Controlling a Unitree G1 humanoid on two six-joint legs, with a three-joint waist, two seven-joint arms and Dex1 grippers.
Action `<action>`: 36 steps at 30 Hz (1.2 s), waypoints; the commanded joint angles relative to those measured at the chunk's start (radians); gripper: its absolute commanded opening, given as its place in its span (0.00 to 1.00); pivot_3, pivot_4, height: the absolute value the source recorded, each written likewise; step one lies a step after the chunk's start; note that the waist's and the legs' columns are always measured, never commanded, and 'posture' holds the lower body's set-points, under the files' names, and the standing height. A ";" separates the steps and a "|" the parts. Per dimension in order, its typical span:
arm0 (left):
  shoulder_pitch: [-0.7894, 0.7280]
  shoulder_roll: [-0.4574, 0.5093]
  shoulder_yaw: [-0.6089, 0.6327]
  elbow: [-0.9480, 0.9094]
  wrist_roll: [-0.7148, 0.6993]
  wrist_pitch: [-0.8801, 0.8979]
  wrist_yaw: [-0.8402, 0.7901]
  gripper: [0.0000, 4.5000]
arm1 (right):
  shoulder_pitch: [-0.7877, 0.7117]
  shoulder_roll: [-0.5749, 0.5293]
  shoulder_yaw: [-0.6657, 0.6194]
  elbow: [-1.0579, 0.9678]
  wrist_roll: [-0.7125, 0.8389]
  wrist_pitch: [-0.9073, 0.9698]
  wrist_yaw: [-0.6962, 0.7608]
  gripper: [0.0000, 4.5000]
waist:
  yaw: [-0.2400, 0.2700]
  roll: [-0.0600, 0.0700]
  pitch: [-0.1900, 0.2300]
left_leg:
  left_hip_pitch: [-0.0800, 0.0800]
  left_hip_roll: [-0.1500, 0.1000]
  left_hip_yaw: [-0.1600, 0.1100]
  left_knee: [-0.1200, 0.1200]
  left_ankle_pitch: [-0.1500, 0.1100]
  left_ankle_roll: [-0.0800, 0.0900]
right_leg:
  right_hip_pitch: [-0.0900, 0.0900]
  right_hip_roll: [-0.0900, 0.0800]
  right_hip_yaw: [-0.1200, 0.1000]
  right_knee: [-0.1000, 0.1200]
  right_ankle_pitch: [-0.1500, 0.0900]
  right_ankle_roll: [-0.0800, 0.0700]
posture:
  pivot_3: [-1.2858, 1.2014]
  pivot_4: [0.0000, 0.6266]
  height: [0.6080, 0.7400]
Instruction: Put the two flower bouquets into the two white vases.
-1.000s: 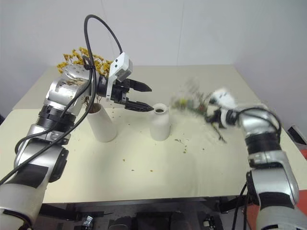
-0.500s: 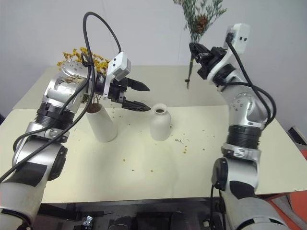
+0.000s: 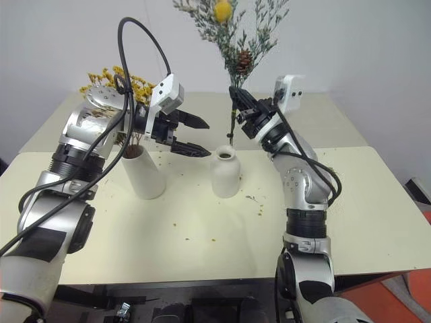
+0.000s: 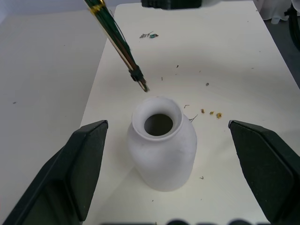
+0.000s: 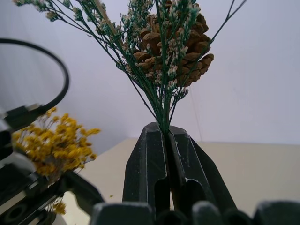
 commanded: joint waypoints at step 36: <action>-0.017 0.011 0.030 -0.039 -0.010 0.001 0.013 1.00 | 0.310 -0.150 0.170 -0.181 -0.107 -0.215 0.137 1.00 | 0.001 0.000 0.000 | 0.000 0.000 0.000 0.000 0.000 0.000 | 0.000 0.000 0.000 -0.001 0.000 0.000 | 0.52 0.24 1.00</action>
